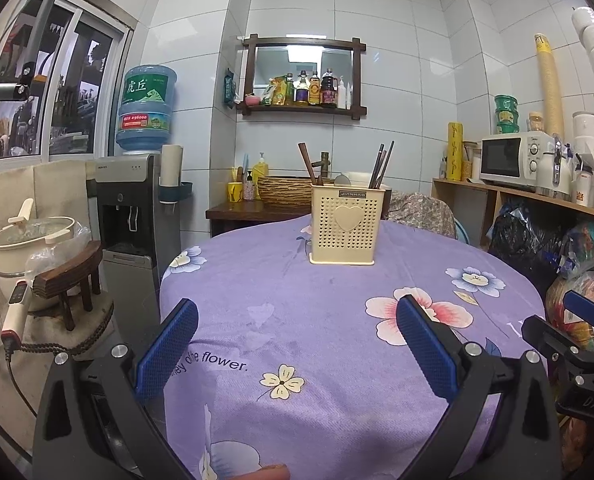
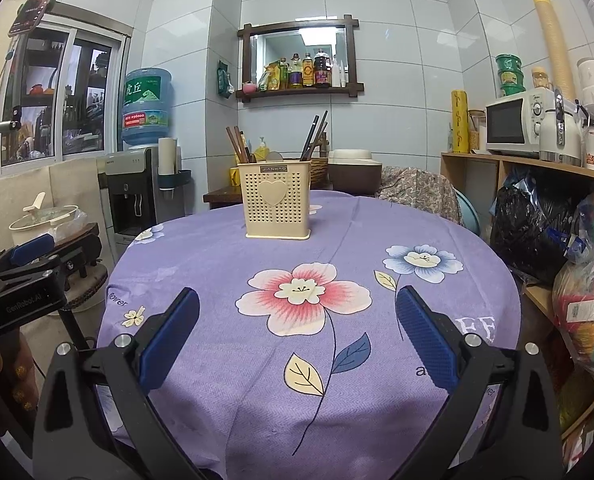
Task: Organize utensils
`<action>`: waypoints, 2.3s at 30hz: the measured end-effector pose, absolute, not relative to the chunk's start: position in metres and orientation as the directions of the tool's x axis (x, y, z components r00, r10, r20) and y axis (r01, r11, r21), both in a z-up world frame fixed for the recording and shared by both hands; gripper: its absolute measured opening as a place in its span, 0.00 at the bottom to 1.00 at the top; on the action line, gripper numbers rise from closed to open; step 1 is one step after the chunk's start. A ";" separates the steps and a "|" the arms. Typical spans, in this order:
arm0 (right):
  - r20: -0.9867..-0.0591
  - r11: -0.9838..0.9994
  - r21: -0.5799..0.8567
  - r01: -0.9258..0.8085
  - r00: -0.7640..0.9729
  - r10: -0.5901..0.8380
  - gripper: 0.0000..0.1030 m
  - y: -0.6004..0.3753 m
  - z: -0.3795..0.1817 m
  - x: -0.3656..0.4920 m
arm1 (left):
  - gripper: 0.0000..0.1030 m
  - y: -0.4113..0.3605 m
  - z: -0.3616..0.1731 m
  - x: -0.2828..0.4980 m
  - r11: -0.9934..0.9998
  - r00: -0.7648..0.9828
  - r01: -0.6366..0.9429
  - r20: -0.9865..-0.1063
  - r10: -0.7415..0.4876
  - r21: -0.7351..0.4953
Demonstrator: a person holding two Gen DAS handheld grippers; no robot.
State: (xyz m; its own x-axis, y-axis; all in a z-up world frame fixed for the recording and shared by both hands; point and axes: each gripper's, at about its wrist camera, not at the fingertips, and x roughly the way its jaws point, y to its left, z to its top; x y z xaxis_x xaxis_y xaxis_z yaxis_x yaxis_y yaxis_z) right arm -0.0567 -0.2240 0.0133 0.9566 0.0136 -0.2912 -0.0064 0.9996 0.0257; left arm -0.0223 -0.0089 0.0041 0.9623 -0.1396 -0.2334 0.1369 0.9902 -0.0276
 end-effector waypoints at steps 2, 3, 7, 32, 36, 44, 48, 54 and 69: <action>-0.291 1.000 0.027 -0.006 0.957 0.014 0.94 -0.225 0.014 -0.057 | 0.95 -0.009 0.004 -0.022 0.990 0.962 0.138 -0.235 -0.141 -0.028; -0.290 1.000 0.029 -0.005 0.957 0.013 0.94 -0.225 0.014 -0.057 | 0.95 -0.009 0.004 -0.022 0.990 0.961 0.140 -0.237 -0.144 -0.031; -0.295 0.999 0.032 -0.005 0.955 0.014 0.94 -0.225 0.013 -0.056 | 0.95 -0.010 0.005 -0.020 0.988 0.957 0.150 -0.247 -0.154 -0.035; -0.313 0.998 0.055 0.018 0.950 0.000 0.94 -0.227 0.010 -0.054 | 0.95 -0.013 0.007 -0.014 0.989 0.950 0.144 -0.276 -0.144 -0.021; -0.314 0.998 0.057 0.020 0.950 -0.001 0.94 -0.228 0.010 -0.053 | 0.95 -0.013 0.007 -0.015 0.990 0.952 0.141 -0.270 -0.141 -0.019; -0.314 0.998 0.055 0.018 0.949 0.000 0.94 -0.226 0.010 -0.053 | 0.95 -0.013 0.006 -0.015 0.990 0.952 0.137 -0.275 -0.137 -0.021; -0.318 0.998 0.053 0.017 0.948 0.001 0.94 -0.225 0.009 -0.052 | 0.95 -0.013 0.005 -0.015 0.991 0.950 0.136 -0.280 -0.136 -0.022; -0.323 0.998 0.053 0.015 0.946 0.003 0.94 -0.224 0.008 -0.050 | 0.95 -0.013 0.004 -0.012 0.991 0.948 0.131 -0.290 -0.133 -0.026; -0.327 0.998 0.056 0.016 0.945 0.003 0.94 -0.224 0.006 -0.050 | 0.95 -0.012 0.004 -0.011 0.991 0.947 0.134 -0.291 -0.135 -0.024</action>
